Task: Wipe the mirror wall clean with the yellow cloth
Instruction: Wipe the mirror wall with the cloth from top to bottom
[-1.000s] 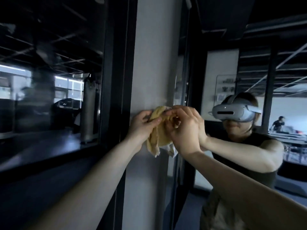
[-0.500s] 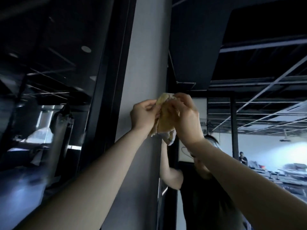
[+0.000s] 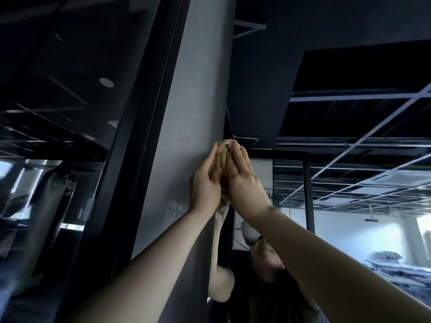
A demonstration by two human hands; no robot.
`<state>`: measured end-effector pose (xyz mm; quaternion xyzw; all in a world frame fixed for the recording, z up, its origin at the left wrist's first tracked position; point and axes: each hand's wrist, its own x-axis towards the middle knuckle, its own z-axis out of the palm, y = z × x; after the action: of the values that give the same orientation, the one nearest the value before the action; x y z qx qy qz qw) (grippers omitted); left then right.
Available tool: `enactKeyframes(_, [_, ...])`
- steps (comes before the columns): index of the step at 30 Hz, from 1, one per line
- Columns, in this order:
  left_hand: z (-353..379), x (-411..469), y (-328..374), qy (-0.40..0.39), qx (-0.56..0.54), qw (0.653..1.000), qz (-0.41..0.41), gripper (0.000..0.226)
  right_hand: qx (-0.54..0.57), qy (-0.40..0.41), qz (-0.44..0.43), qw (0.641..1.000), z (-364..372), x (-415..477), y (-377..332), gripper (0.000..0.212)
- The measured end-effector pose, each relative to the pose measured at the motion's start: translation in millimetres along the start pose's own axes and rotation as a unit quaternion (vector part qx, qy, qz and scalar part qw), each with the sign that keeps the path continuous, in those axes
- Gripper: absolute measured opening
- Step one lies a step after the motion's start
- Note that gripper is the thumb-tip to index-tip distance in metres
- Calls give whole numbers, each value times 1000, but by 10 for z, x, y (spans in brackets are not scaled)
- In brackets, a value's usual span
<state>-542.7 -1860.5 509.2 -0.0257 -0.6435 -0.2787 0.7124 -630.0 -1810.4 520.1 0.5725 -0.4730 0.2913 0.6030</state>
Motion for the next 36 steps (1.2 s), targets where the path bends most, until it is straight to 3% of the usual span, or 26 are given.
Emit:
enactKeyframes(3, [104,348,188,25,-12,999,31,38,27,12,32,999,-63,437,91,64])
enactKeyframes(6, [203,893,424,29,-18,999,2,27,54,-32,106,992,-173,983,259,59])
enactKeyframes(10, [253,1425,586,44,-99,988,-113,31,24,-75,114,990,-347,1475,319,54])
enactKeyframes(15, [248,1551,668,46,-62,991,-111,32,62,-115,132,983,-369,1725,415,46])
enactKeyframes(20, [142,1417,550,-42,58,995,-73,42,17,-132,116,984,-327,1545,393,77])
enactKeyframes(32, [50,551,170,-15,25,995,-97,52,51,-75,75,993,-157,582,81,82])
enactKeyframes(36, [21,232,93,8,21,994,-107,51,53,-32,70,996,-57,269,-38,69])
